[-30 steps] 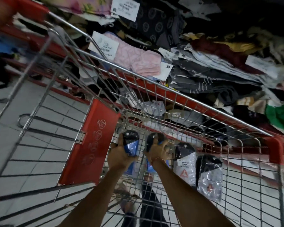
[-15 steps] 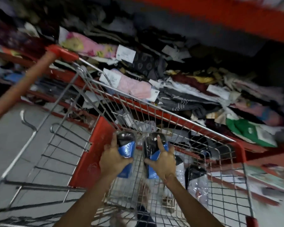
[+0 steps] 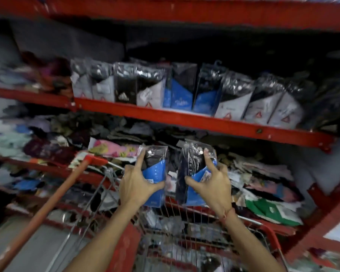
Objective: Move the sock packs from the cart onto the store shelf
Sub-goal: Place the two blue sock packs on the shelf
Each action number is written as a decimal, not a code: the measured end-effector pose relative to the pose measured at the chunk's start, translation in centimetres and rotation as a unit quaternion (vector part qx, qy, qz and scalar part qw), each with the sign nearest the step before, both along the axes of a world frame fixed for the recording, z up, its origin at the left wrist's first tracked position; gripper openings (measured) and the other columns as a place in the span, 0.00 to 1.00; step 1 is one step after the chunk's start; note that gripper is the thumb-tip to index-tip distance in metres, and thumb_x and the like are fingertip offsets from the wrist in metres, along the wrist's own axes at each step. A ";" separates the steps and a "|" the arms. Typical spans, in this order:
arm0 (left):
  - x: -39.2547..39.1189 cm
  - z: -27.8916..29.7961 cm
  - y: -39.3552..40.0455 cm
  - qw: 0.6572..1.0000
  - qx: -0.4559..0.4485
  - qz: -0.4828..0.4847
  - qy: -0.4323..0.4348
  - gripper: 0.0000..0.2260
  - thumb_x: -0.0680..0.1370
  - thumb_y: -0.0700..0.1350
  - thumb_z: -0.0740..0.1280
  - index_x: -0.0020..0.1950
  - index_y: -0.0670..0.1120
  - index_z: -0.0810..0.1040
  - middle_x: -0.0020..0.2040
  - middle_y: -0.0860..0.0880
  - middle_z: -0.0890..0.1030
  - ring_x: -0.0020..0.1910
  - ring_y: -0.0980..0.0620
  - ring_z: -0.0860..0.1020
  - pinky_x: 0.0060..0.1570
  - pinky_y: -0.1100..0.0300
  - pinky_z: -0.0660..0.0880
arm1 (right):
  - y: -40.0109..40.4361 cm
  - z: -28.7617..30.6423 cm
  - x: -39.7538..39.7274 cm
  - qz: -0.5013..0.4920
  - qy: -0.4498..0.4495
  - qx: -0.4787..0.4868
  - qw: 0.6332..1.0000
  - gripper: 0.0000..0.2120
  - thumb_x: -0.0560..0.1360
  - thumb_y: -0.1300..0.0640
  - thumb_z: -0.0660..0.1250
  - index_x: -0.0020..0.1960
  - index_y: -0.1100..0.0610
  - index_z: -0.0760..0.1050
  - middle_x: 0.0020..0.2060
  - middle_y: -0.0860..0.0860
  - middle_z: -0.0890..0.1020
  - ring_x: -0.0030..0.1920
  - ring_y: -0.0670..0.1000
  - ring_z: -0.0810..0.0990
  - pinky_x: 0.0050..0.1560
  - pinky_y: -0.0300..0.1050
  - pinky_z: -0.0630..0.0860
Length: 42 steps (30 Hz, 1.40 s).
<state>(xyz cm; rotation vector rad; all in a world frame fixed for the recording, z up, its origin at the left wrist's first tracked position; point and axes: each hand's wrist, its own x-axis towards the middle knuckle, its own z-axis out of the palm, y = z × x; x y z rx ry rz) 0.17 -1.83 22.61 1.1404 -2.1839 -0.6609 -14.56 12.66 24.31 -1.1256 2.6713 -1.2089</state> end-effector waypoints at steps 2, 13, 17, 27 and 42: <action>-1.1 3.1 -0.9 0.999 -0.029 0.009 0.028 0.51 0.58 0.66 0.76 0.75 0.63 0.52 0.58 0.39 0.76 0.56 0.38 0.76 0.45 0.51 0.76 | -0.7 3.3 -0.3 -0.011 0.022 -0.047 0.999 0.45 0.65 0.43 0.75 0.74 0.40 0.54 0.68 0.59 0.64 0.49 0.58 0.78 0.44 0.39 0.69; -9.7 15.7 -6.0 0.952 -0.197 0.047 0.231 0.47 0.60 0.64 0.76 0.75 0.56 0.59 0.57 0.43 0.75 0.51 0.44 0.77 0.40 0.57 0.72 | -9.0 14.3 -4.7 -0.046 0.203 -0.206 0.956 0.45 0.68 0.39 0.70 0.75 0.38 0.45 0.71 0.61 0.60 0.53 0.61 0.78 0.50 0.48 0.79; -13.8 16.6 -7.1 0.944 -0.221 0.044 0.242 0.46 0.63 0.65 0.74 0.76 0.56 0.58 0.55 0.44 0.74 0.47 0.45 0.77 0.39 0.58 0.72 | -11.5 14.8 -7.1 -0.081 0.233 -0.227 0.942 0.42 0.70 0.42 0.70 0.76 0.44 0.49 0.72 0.64 0.60 0.65 0.64 0.72 0.51 0.51 0.79; -18.9 15.1 -10.2 0.943 -0.244 0.039 0.223 0.45 0.65 0.67 0.70 0.76 0.55 0.55 0.52 0.43 0.73 0.45 0.47 0.76 0.36 0.54 0.76 | -14.5 12.7 -11.5 -0.119 0.242 -0.214 0.939 0.40 0.72 0.43 0.68 0.76 0.48 0.52 0.72 0.65 0.60 0.64 0.62 0.73 0.43 0.49 0.82; -21.4 9.2 -11.3 0.966 -0.245 0.032 0.075 0.39 0.74 0.64 0.56 0.78 0.48 0.46 0.73 0.35 0.61 0.66 0.39 0.70 0.58 0.47 0.76 | -17.1 7.8 -13.8 -0.120 0.271 -0.103 0.950 0.36 0.76 0.41 0.60 0.77 0.52 0.47 0.73 0.69 0.52 0.67 0.67 0.68 0.53 0.57 0.81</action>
